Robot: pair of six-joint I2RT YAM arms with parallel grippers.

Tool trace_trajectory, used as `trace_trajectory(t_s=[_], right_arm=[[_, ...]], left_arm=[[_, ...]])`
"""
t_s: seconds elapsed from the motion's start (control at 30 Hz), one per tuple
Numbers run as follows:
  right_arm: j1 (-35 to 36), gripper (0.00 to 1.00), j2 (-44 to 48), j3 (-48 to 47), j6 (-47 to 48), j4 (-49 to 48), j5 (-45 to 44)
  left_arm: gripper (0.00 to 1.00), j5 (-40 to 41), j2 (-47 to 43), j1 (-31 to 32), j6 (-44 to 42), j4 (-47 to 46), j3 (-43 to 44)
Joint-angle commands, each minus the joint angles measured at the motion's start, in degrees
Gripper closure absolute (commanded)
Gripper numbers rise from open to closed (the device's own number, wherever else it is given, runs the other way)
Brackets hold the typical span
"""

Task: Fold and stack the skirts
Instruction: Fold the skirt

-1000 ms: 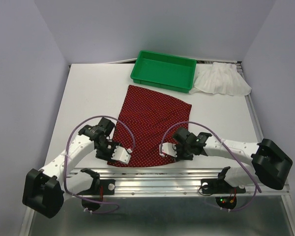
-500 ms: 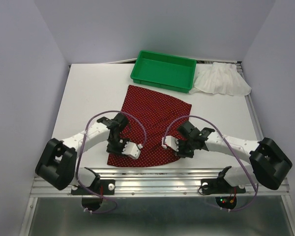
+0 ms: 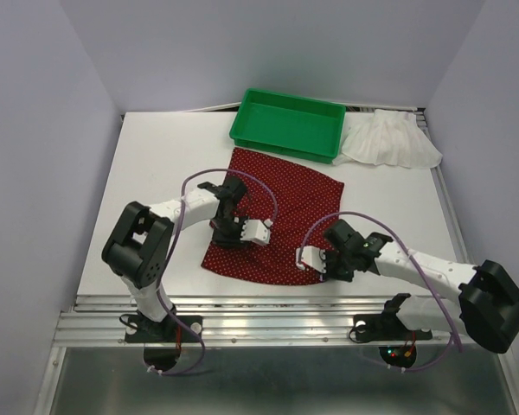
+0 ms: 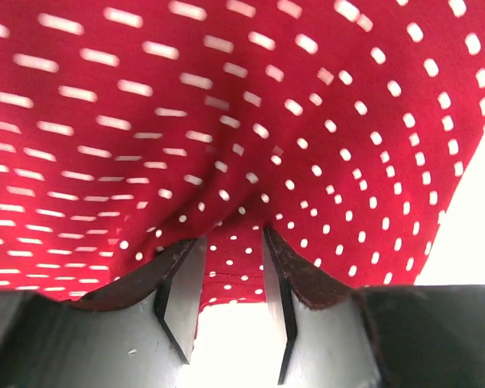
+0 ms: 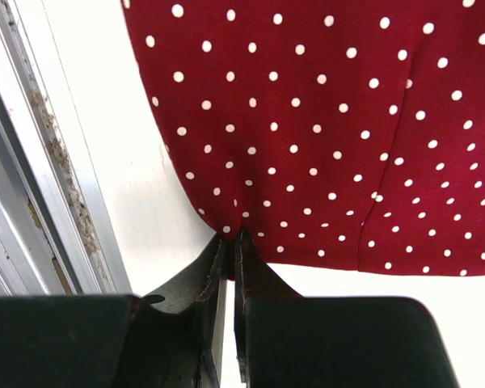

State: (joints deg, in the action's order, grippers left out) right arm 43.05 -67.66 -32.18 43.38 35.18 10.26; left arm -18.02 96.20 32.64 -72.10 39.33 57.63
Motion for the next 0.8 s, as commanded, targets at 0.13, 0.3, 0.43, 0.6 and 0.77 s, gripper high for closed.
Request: trace_trajectory(t_s=[0.13,0.3,0.43,0.6,0.77], right_arm=[[-2.1,0.99,1.2,-0.4,3.0,5.2,-4.9],[-2.1,0.99,2.8,-2.4,2.2,7.1,-3.0],[-2.1,0.99,1.3,-5.9,1.8,9.6,-1.0],[-2.1,0.99,-2.2,-8.7,1.2,9.8,-0.2],[-2.1,0.99,-5.1,-10.8,0.1,10.9,-0.2]], left_arm=[[0.46,-0.9,2.8,0.4,2.4,-0.9,7.2],[0.45,0.7,-12.1,-0.1,-3.9,5.5,0.5],[0.44,-0.3,-22.7,0.8,-5.6,12.9,-3.7],[0.44,2.1,-26.2,5.1,-2.4,12.4,-9.6],[0.45,6.9,-26.6,13.2,3.7,9.4,-16.0]])
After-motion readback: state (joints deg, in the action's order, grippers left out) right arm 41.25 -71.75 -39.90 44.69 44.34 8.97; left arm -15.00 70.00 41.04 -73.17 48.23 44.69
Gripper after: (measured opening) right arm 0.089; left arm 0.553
